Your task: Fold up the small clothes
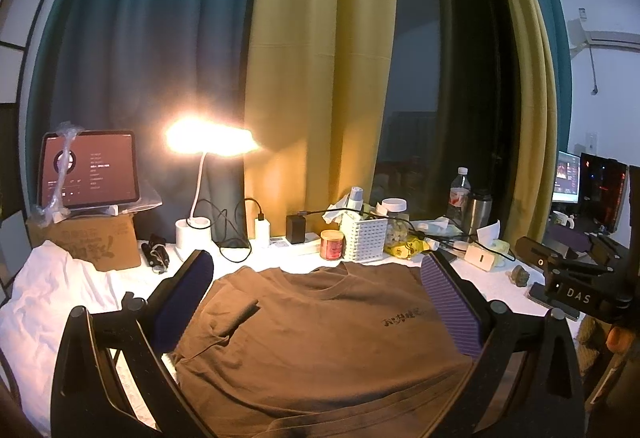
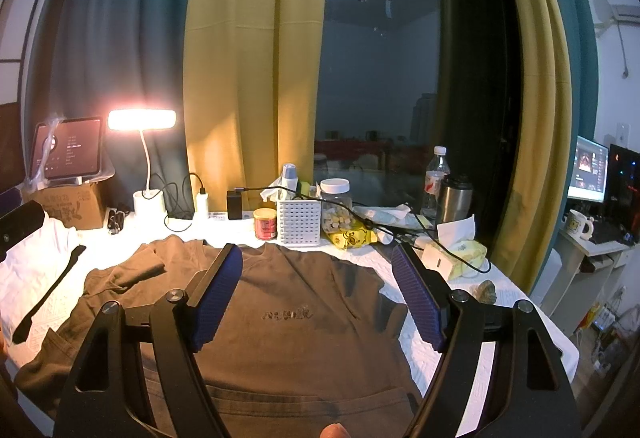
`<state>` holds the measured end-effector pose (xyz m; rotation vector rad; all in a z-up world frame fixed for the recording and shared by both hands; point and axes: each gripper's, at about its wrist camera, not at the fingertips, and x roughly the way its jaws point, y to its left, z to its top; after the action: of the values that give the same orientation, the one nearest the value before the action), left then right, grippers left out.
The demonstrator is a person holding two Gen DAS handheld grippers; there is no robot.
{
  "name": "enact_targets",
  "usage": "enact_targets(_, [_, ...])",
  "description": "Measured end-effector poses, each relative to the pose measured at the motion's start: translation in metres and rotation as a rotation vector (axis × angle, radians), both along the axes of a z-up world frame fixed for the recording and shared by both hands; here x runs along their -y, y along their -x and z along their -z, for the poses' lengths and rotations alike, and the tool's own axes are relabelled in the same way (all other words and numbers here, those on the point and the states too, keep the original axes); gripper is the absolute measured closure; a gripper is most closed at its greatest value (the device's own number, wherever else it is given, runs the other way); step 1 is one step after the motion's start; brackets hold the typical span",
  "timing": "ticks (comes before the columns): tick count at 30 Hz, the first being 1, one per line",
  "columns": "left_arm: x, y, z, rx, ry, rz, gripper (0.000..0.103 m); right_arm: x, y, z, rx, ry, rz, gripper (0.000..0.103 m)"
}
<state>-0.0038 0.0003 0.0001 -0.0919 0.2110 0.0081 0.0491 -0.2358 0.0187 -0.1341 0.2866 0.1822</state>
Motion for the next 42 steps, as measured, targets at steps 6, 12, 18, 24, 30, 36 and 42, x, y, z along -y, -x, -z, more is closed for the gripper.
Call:
enact_targets(6, [-0.0004,0.0003,0.0002,-0.002,0.0,0.0,0.001,0.0001,0.0,0.0006,-0.002,0.0,-0.001,0.023])
enact_targets(12, [-0.0003,0.0002,0.0,-0.003,0.0,0.002,0.001,0.0002,0.0,0.0022,-0.001,-0.001,0.0,0.023])
enact_targets(18, [-0.001,-0.0001,-0.0006,-0.003,0.001,0.002,0.001,0.0008,0.0002,0.0022,-0.001,0.0,0.0,0.023])
enact_targets(24, [-0.0016,-0.0005,-0.0005,-0.003,0.001,0.002,0.001,0.0014,0.0006,0.0018,-0.001,-0.001,0.0,0.023])
enact_targets(30, [-0.0017,0.0002,-0.0007,-0.002,0.002,0.003,0.001,0.0006,0.0007,0.0012,-0.001,-0.002,0.0,0.023])
enact_targets(36, [-0.0022,0.0007,-0.0008,-0.002,0.002,0.003,0.001,0.0004,0.0007,0.0012,-0.002,-0.002,0.001,0.023])
enact_targets(42, [-0.0022,0.0013,-0.0014,-0.004,0.005,0.008,0.001,0.0004,0.001,0.0015,-0.001,-0.002,0.0,0.023])
